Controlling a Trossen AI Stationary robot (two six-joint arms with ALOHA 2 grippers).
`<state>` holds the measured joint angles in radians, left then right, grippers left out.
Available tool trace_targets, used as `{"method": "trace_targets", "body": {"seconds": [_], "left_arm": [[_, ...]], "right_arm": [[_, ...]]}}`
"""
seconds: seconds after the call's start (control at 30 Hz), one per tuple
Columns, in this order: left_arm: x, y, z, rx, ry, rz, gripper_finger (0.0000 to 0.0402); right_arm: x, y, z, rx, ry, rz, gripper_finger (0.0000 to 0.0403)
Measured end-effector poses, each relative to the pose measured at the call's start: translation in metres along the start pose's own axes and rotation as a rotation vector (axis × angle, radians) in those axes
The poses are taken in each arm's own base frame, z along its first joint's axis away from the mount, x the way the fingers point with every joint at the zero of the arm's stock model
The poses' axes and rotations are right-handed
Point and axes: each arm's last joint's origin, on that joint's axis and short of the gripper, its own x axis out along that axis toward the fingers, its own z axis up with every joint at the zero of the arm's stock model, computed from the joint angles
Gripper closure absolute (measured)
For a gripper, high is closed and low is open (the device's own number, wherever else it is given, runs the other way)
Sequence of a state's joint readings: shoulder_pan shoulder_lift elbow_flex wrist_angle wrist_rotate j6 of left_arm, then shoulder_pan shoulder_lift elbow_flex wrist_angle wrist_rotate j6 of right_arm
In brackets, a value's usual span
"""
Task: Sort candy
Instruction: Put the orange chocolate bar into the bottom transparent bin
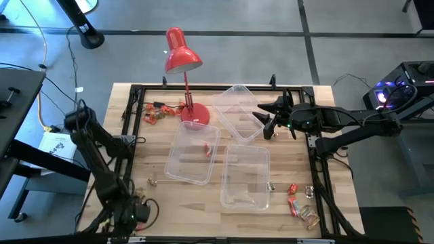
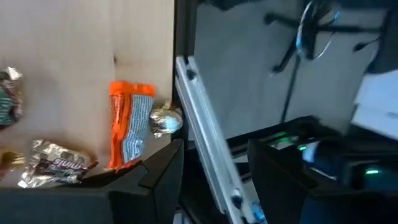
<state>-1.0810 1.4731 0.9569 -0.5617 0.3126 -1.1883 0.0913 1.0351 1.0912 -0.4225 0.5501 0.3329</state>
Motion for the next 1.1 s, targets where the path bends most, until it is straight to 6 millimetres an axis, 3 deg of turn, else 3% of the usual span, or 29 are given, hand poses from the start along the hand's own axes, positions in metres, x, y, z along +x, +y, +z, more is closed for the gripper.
{"method": "trace_targets", "body": {"seconds": [0.23,0.47,0.67,0.8,0.93,1.1], "left_arm": [[0.029,0.029,-0.004,-0.005,0.06,0.137,0.0232],[0.041,0.039,-0.004,0.027,0.038,0.067,0.0232],[0.05,0.062,-0.01,-0.023,0.066,0.125,0.0232],[0.053,0.062,-0.009,-0.04,0.059,0.079,0.0232],[0.053,0.049,-0.005,-0.01,0.009,-0.042,0.0232],[0.056,0.05,-0.009,-0.011,0.002,-0.014,0.0233]], "right_arm": [[0.0,0.0,-0.001,-0.007,0.009,-0.004,0.0229],[0.0,-0.001,-0.004,-0.022,0.032,-0.011,0.0229],[0.0,-0.002,-0.006,-0.036,0.054,-0.019,0.0229],[0.0,-0.002,-0.006,-0.037,0.055,-0.019,0.0229],[0.0,-0.002,-0.006,-0.037,0.055,-0.019,0.0229],[0.0,-0.002,-0.006,-0.037,0.055,-0.019,0.0229]]}}
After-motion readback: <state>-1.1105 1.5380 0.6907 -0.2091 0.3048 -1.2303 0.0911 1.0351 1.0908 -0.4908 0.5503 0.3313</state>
